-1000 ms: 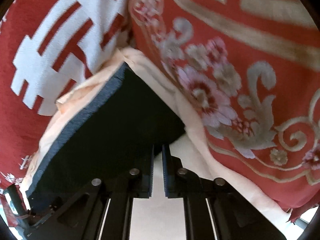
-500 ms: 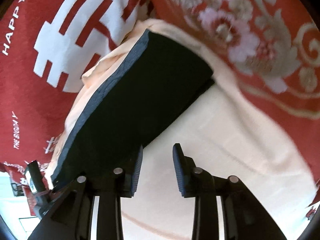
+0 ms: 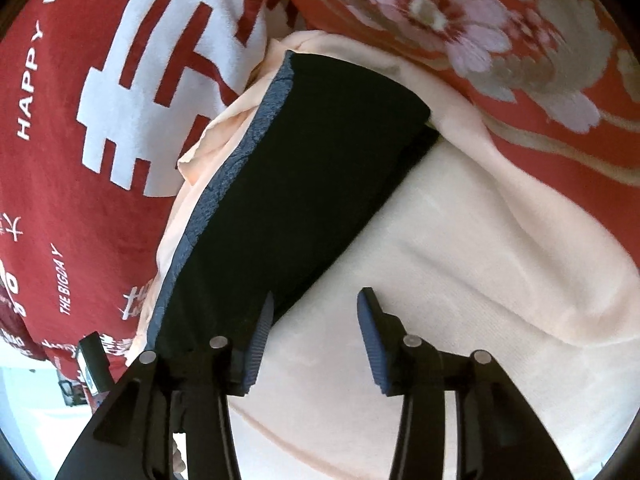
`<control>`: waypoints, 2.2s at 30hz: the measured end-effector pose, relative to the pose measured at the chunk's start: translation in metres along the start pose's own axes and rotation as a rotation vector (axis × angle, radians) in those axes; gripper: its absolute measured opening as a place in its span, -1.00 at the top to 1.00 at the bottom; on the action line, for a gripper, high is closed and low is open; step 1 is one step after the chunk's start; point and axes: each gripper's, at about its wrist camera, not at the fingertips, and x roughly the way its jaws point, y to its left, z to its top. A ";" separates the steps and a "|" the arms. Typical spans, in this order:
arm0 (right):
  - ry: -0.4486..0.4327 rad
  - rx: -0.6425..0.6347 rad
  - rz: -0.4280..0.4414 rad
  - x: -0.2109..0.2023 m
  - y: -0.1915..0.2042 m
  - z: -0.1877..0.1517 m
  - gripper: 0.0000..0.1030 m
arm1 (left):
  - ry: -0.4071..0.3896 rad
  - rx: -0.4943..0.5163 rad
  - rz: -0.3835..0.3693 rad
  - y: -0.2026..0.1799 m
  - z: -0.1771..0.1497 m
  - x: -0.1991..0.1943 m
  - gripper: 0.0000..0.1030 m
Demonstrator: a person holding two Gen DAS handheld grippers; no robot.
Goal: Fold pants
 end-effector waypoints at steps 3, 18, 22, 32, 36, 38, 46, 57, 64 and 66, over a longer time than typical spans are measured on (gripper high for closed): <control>-0.007 0.011 0.021 0.000 -0.003 0.000 0.08 | -0.002 0.001 0.000 0.002 0.000 0.000 -1.00; -0.053 0.053 0.092 0.008 -0.008 0.011 0.07 | 0.000 -0.004 0.004 0.003 0.000 0.000 -1.00; -0.100 0.076 0.122 0.014 -0.010 0.022 0.07 | 0.000 -0.006 0.005 0.002 0.001 0.000 -1.00; -0.125 0.116 0.075 0.016 0.007 0.041 0.70 | -0.047 0.002 0.002 0.004 0.005 -0.018 -0.60; -0.138 -0.031 0.081 -0.006 0.033 0.038 0.70 | -0.113 0.021 -0.098 -0.010 0.018 -0.039 -0.60; -0.149 -0.092 0.071 -0.014 0.048 0.034 0.70 | -0.130 0.058 -0.154 -0.029 0.024 -0.038 -0.60; -0.197 -0.379 -0.054 -0.027 0.117 0.013 0.71 | -0.029 0.101 -0.242 -0.053 0.028 -0.005 -0.67; -0.247 -0.810 -0.262 -0.011 0.235 -0.083 0.71 | -0.061 -0.075 -0.230 0.108 0.000 -0.025 -0.67; -0.124 -1.125 -0.406 0.097 0.299 -0.194 0.62 | 0.001 -0.198 -0.111 0.233 -0.051 -0.007 -0.67; -0.063 -1.231 -0.529 0.141 0.300 -0.226 0.54 | 0.026 -0.224 -0.090 0.260 -0.062 0.002 -0.67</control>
